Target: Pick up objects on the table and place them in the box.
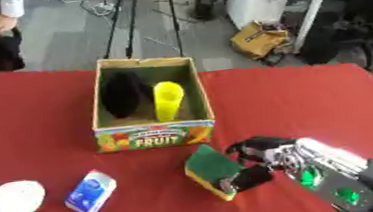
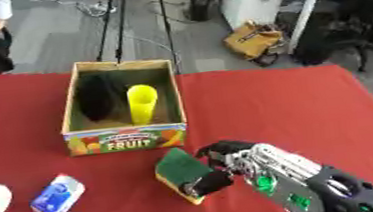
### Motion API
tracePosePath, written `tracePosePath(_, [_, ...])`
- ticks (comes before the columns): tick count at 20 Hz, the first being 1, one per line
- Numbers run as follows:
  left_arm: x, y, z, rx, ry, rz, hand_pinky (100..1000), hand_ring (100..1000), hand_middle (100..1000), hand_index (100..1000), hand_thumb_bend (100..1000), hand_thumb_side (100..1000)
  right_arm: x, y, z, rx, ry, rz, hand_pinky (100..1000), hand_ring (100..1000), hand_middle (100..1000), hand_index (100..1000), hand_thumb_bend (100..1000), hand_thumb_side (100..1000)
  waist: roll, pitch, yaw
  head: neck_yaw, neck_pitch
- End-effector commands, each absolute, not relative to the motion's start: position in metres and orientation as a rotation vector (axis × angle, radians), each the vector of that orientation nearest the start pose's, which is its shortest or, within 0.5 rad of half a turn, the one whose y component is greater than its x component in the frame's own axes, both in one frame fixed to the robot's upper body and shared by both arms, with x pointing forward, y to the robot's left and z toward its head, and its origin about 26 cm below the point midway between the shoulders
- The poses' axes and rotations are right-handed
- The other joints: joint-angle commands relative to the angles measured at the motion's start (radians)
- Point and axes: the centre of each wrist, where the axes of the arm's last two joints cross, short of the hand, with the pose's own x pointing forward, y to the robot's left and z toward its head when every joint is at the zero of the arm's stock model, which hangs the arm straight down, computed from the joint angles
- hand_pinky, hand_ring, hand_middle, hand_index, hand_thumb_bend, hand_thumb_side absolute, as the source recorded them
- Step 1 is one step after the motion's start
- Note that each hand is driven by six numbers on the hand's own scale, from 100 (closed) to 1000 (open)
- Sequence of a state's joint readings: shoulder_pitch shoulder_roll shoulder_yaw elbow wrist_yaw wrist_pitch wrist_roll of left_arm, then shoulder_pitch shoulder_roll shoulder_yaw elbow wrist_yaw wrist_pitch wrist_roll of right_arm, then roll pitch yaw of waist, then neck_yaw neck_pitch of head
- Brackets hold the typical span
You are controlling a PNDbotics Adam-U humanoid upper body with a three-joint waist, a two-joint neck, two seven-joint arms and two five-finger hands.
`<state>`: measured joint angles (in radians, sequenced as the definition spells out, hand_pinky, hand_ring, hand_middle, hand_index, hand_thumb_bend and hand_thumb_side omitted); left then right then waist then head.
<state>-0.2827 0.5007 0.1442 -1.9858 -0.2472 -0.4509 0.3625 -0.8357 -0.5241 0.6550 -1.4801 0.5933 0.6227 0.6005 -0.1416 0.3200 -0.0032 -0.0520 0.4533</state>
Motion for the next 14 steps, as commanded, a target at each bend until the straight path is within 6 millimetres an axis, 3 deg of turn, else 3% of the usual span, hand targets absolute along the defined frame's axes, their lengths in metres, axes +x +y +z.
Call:
tracePosePath(1, [0.292, 0.321, 0.237, -0.854, 3.222, 0.360, 1000, 1000, 920, 914, 100, 1000, 0.389, -0.156, 0.202, -0.641, -0.973, 1.414, 945, 962, 695, 970, 498, 707, 0.007, -0.017, 0.000, -0.002, -0.004])
tracePosePath(6, [0.292, 0.321, 0.237, -0.851, 3.224, 0.360, 1000, 1000, 920, 915, 100, 1000, 0.389, -0.154, 0.199, -0.635, -0.963, 1.431, 953, 988, 777, 1000, 537, 752, 0.005, -0.016, 0.001, -0.004, -0.002])
tracePosePath(7, [0.292, 0.321, 0.237, -0.851, 3.224, 0.360, 1000, 1000, 921, 915, 100, 1000, 0.389, -0.153, 0.199, -0.633, -0.960, 1.432, 955, 1000, 904, 1000, 578, 840, 0.005, -0.016, 0.001, -0.004, -0.001])
tracePosePath(14, [0.292, 0.321, 0.238, -0.847, 3.225, 0.358, 1000, 1000, 921, 915, 100, 1000, 0.394, -0.143, 0.190, -0.572, -0.896, 1.396, 952, 1000, 932, 1000, 634, 915, 0.002, -0.014, 0.002, -0.011, -0.002])
